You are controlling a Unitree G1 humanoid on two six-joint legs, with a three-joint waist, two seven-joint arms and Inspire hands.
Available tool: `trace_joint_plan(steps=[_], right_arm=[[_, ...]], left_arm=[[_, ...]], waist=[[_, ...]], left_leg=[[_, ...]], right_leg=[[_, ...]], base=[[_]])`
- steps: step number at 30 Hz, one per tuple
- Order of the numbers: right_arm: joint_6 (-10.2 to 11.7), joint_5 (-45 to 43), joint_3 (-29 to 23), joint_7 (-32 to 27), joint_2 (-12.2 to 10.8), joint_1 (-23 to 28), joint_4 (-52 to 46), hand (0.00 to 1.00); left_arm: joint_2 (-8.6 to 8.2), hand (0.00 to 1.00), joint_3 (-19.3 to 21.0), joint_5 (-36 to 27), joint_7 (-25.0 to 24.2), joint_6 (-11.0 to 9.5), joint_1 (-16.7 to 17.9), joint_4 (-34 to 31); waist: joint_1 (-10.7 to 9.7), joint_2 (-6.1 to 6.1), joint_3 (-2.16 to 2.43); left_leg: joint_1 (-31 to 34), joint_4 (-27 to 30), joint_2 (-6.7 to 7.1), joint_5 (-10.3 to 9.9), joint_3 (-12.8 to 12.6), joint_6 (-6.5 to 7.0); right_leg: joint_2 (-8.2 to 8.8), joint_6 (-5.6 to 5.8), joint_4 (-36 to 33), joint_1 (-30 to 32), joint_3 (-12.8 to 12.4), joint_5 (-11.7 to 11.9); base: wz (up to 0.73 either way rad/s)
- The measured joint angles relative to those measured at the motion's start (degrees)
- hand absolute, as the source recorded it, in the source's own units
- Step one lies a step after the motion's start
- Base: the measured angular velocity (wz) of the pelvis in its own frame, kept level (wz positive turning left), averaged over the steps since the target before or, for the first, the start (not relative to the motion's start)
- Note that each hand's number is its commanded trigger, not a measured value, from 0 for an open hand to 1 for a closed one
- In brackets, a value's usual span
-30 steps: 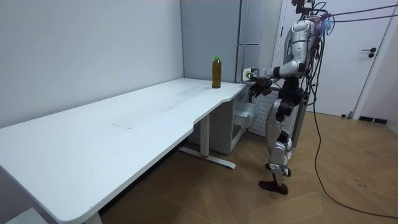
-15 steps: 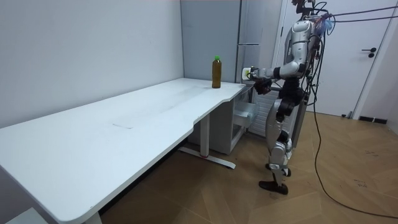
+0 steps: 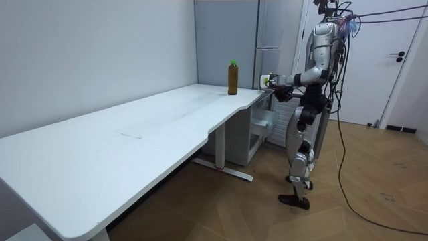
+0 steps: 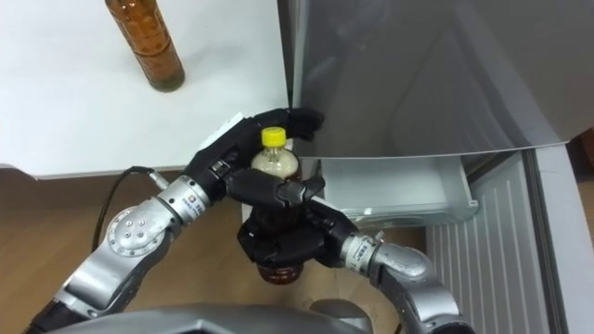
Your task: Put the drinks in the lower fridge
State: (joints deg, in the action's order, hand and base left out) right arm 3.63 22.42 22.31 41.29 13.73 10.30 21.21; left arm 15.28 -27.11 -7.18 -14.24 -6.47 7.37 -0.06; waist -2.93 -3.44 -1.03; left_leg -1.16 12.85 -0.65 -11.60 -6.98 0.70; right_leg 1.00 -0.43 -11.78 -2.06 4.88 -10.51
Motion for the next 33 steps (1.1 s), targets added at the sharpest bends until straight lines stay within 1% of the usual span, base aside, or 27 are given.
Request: trace_joint_plan(steps=[2,5,7,10,13,16,19,21,23,24,25,27,30,31,32,33], right_arm=[[0.0,0.0,0.1,0.1,0.3,0.0,0.0,1.00],[0.0,0.0,0.2,-0.4,0.6,0.0,0.0,1.00],[0.0,0.0,0.4,-0.7,0.7,0.0,0.0,1.00],[0.0,0.2,0.7,-1.1,1.5,0.0,0.0,1.00],[0.0,0.2,0.7,-1.1,1.7,0.0,-0.1,1.00],[0.1,0.2,0.7,-1.1,2.1,0.0,-0.1,1.00],[0.2,0.4,0.7,-1.5,2.4,0.0,-0.1,1.00],[0.7,0.4,0.6,-1.8,2.3,0.0,-0.1,1.00],[2.0,0.7,0.2,-1.8,2.2,0.0,-0.1,1.00],[2.1,0.7,-0.1,-1.7,2.0,0.0,-0.1,1.00],[2.5,0.7,-1.2,-1.6,1.5,0.0,-0.1,1.00],[3.3,0.9,-2.7,-1.5,0.9,0.0,-0.1,1.00],[4.1,0.9,-5.5,-1.5,-0.1,0.6,0.2,1.00],[4.1,0.9,-6.0,-1.6,-0.3,0.9,0.4,1.00],[4.1,0.9,-6.2,-1.6,-0.2,1.8,0.6,1.00],[4.1,0.9,-6.2,-1.7,-0.2,2.3,0.7,1.00]], left_arm=[[0.82,0.00,0.0,0.0,-0.4,0.0,0.0,0.0],[1.25,0.00,-0.1,0.0,-0.3,0.0,0.0,0.0],[1.38,0.00,-0.1,0.0,-0.2,0.0,0.1,0.0],[1.56,0.00,0.2,0.0,0.1,0.0,0.1,0.0],[1.61,0.00,0.2,0.1,0.2,0.0,0.1,0.0],[1.66,0.00,0.4,0.1,0.3,0.0,0.1,0.0],[1.65,0.00,0.4,0.0,0.9,-0.1,0.1,-0.1],[1.68,0.00,0.5,0.1,1.3,-0.1,0.1,-0.7],[1.81,0.00,1.0,0.3,1.3,-0.1,0.1,-1.8],[1.82,0.00,1.3,0.7,1.3,-0.1,0.1,-2.3],[1.82,0.00,2.1,1.8,1.2,-0.1,0.5,-3.6],[1.80,0.00,3.2,1.8,1.2,-0.2,1.8,-5.9],[1.31,0.00,5.5,1.7,1.3,-2.3,3.1,-8.0],[0.77,0.00,7.0,1.5,1.8,-3.6,3.9,-9.1],[-0.11,0.00,8.5,1.4,3.6,-5.5,4.2,-10.1],[-0.46,0.00,9.3,1.3,4.1,-6.5,4.2,-10.4]], waist=[[0.0,0.22,0.15],[0.0,0.45,0.31],[0.2,0.48,0.30],[0.3,0.72,0.28],[0.3,1.12,0.41],[0.4,1.59,0.29],[0.5,1.64,0.26],[0.8,1.68,0.22],[1.2,1.69,0.23],[1.3,1.69,0.24],[1.5,1.70,0.23],[1.6,1.73,0.25],[1.7,1.52,0.25],[1.9,1.51,0.24],[2.3,1.50,0.22],[2.8,1.49,0.21]], left_leg=[[0.0,-0.1,-0.02,0.0,-0.1,0.00],[0.1,-0.1,-0.03,0.0,-0.2,0.00],[-0.1,-0.1,-0.12,0.0,-0.4,0.00],[-0.1,-0.2,-0.14,0.0,-0.4,0.00],[-0.1,-0.2,-0.16,0.0,-0.3,0.00],[-0.4,-0.2,-0.16,0.0,-0.3,0.00],[-0.5,-0.1,-0.16,0.0,-0.1,0.00],[-0.4,-0.1,-0.11,0.0,0.0,0.00],[-0.2,0.0,0.01,0.0,0.5,0.00],[-0.1,0.0,0.04,0.0,0.7,0.00],[0.0,0.1,0.09,0.0,1.0,0.00],[-0.2,0.1,0.13,0.0,1.2,0.00],[-0.6,0.0,0.28,0.0,2.4,0.00],[-0.6,0.0,0.28,0.0,2.5,0.00],[-0.6,-0.1,0.29,0.0,2.5,-0.01],[-0.7,-0.1,0.30,0.0,2.5,-0.01]], right_leg=[[-0.01,0.00,0.0,-0.1,0.0,0.0],[0.00,-0.01,-0.3,0.0,-0.2,0.0],[-0.04,-0.01,-0.5,0.0,-0.1,0.0],[-0.04,-0.01,-0.7,0.1,0.0,0.0],[-0.04,-0.02,-0.8,0.1,0.0,0.0],[-0.03,-0.02,-0.9,-0.2,0.0,0.0],[-0.04,-0.03,-0.8,-0.2,0.0,0.0],[-0.04,-0.03,-0.8,-0.2,0.0,0.0],[-0.01,-0.03,-0.7,-0.1,0.2,0.0],[-0.01,-0.03,-0.7,-0.1,0.3,0.0],[0.00,-0.03,-0.5,0.0,0.3,0.0],[0.04,-0.04,-0.1,-0.6,0.6,0.0],[0.11,-0.04,0.2,-1.2,1.6,0.0],[0.10,-0.04,0.3,-1.2,1.6,0.0],[0.10,-0.03,0.3,-1.5,1.6,0.0],[0.09,-0.03,0.3,-1.6,1.7,0.0]], base=[[-0.02],[0.00],[-0.05],[-0.01],[0.00],[0.00],[0.00],[0.00],[0.04],[0.06],[0.06],[0.09],[0.14],[0.04],[0.00],[0.00]])
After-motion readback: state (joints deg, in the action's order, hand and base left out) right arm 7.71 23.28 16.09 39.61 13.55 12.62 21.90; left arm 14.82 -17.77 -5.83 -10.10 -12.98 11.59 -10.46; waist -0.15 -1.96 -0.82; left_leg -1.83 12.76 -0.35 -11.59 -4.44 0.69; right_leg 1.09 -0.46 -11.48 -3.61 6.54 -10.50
